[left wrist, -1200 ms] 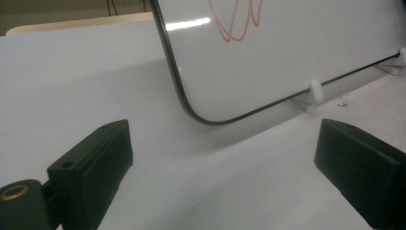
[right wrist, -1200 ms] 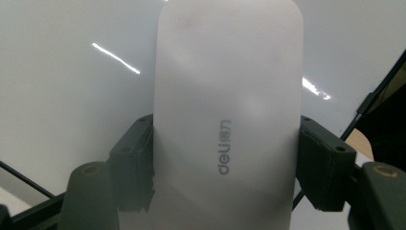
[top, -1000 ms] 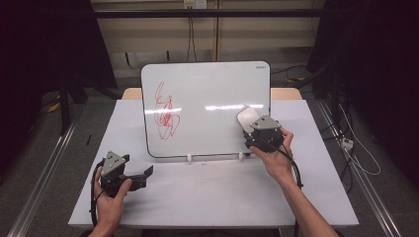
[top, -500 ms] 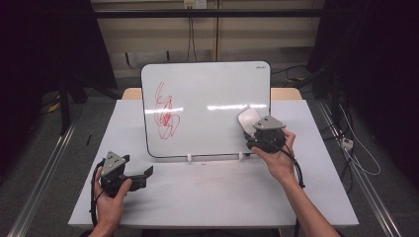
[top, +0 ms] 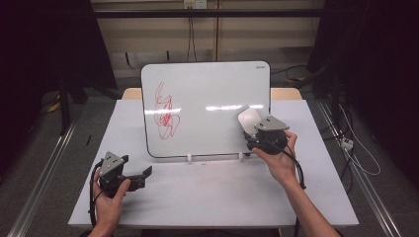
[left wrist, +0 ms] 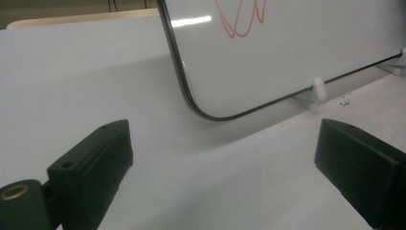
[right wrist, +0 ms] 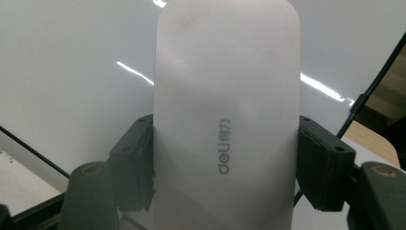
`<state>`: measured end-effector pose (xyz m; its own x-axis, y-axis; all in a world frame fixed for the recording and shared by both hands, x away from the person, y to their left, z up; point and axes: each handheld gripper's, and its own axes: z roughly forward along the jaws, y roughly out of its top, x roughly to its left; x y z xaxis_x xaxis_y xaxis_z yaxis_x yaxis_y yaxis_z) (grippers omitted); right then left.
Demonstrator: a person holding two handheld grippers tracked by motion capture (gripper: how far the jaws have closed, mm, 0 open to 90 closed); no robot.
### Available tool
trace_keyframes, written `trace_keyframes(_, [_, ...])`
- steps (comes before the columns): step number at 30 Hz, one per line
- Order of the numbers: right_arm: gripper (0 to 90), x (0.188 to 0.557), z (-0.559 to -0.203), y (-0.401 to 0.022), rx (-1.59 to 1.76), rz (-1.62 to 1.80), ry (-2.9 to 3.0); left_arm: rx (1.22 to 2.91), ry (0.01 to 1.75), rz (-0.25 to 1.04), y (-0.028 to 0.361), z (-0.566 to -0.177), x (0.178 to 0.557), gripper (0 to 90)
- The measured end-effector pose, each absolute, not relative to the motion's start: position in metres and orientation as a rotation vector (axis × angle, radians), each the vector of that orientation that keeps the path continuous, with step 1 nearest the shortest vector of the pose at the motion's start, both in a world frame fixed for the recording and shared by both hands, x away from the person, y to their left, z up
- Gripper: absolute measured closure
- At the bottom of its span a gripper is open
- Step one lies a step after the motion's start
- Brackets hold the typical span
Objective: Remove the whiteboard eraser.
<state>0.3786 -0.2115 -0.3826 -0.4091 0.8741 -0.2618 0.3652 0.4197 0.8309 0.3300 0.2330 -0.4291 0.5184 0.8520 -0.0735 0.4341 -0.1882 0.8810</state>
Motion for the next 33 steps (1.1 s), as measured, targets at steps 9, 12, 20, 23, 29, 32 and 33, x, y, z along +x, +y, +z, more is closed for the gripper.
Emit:
trace_keyframes(9, [31.7, 0.376, -0.381, -0.21, 1.036, 0.936, 1.956, 1.81, 1.074, 0.55, 0.235, -0.429, 0.33, 5.9])
trace_keyframes(12, [31.7, 0.374, -0.379, -0.209, 1.029, 0.947, 1.95, 1.804, 1.077, 0.546, 0.235, -0.429, 0.331, 5.9])
trace_keyframes(20, [31.7, 0.371, -0.376, -0.207, 1.009, 0.967, 1.946, 1.808, 1.075, 0.55, 0.234, -0.429, 0.331, 5.8])
trace_keyframes(23, [31.7, 0.369, -0.375, -0.206, 1.0, 0.977, 1.945, 1.813, 1.074, 0.556, 0.234, -0.428, 0.33, 5.9])
trace_keyframes(29, [31.7, 0.364, -0.372, -0.203, 0.978, 0.996, 1.944, 1.81, 1.073, 0.565, 0.233, -0.428, 0.33, 5.9])
trace_keyframes(32, [31.7, 0.362, -0.369, -0.2, 0.965, 1.008, 1.941, 1.814, 1.075, 0.563, 0.233, -0.428, 0.33, 5.9])
trace_keyframes(33, [31.7, 0.362, -0.368, -0.2, 0.956, 1.009, 1.945, 1.815, 1.073, 0.563, 0.233, -0.428, 0.33, 5.9])
